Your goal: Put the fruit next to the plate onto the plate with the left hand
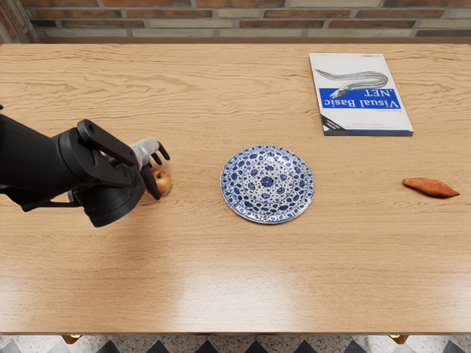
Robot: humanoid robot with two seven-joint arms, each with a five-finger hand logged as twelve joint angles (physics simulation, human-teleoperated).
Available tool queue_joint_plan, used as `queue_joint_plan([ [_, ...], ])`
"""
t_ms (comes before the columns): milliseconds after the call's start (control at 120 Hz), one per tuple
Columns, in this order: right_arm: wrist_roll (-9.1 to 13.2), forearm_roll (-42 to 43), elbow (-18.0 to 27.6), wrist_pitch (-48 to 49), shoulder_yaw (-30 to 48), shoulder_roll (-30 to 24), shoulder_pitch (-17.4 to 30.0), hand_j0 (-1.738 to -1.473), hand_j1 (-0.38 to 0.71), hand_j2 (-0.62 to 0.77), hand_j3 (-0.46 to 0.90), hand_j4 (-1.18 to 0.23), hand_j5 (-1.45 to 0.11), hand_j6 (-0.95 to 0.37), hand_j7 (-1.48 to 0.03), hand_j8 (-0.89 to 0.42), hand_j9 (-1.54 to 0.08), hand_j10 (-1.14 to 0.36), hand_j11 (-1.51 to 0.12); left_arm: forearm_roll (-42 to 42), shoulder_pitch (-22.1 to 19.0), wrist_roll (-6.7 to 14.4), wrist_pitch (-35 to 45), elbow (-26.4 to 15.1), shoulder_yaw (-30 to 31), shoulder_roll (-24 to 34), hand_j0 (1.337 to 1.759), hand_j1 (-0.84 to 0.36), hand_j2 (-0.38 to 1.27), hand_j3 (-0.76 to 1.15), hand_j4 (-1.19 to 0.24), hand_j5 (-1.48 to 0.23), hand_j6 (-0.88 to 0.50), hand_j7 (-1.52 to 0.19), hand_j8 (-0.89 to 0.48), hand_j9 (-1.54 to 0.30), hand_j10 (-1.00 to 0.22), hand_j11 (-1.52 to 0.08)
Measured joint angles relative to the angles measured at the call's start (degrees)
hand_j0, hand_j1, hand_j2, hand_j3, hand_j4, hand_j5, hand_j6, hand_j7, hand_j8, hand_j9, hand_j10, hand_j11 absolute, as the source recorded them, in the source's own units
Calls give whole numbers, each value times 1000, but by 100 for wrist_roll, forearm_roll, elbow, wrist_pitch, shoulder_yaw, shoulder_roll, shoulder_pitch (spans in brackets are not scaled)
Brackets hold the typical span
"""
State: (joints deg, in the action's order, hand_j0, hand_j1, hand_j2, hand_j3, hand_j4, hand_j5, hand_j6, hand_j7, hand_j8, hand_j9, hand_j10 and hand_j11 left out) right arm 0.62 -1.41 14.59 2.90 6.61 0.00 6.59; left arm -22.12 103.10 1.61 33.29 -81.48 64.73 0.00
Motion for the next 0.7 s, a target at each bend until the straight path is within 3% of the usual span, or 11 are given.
queue_joint_plan([
  [700,0,0,0,-1,-1,0,0,-1658,-331,-3,0,-15,-20,-15,-20,-15,-20,-15,-20,20,8,-9,-52,-38,-53,0,1658,-130,78,0,-398,-516,-398,-516,-399,-515,-399,-515],
])
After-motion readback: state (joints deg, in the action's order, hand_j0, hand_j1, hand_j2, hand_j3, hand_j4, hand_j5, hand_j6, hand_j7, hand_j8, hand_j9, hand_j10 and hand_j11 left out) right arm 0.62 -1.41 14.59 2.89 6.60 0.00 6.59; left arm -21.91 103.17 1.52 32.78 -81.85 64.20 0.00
